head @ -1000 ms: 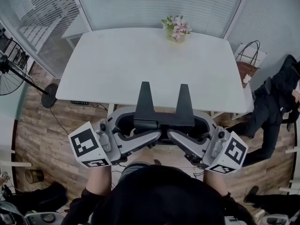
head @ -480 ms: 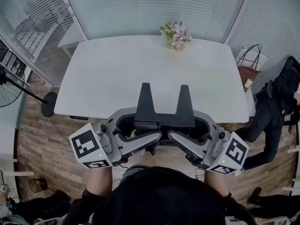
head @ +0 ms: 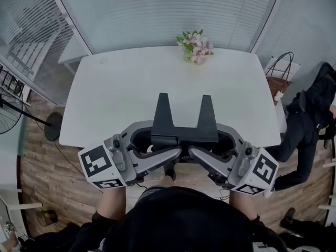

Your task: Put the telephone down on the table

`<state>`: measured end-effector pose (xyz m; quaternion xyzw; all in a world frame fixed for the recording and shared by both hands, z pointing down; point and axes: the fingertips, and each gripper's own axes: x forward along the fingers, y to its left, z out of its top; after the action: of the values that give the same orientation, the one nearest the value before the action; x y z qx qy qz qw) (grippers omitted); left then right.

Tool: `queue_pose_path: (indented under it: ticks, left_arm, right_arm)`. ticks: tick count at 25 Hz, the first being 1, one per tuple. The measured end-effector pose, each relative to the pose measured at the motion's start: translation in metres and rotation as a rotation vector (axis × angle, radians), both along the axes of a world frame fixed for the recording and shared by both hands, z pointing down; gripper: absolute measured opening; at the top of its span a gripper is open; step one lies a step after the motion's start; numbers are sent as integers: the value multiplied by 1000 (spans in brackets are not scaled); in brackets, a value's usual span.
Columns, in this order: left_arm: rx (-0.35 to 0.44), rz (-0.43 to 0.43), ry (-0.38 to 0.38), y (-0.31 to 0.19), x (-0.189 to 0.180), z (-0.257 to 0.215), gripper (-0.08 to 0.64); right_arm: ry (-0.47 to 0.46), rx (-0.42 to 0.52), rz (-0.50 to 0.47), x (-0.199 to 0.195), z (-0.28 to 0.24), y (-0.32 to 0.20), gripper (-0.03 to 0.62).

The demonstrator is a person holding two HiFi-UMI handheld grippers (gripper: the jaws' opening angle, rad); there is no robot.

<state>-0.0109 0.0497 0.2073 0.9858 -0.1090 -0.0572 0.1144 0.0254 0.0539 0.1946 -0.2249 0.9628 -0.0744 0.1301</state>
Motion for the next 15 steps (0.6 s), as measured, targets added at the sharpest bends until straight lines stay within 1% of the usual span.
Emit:
queue_pose_path:
  ticks: [15]
  left_arm:
    - [-12, 40, 6, -75, -17, 11, 210]
  right_arm:
    - [2, -18, 37, -18, 11, -73, 196]
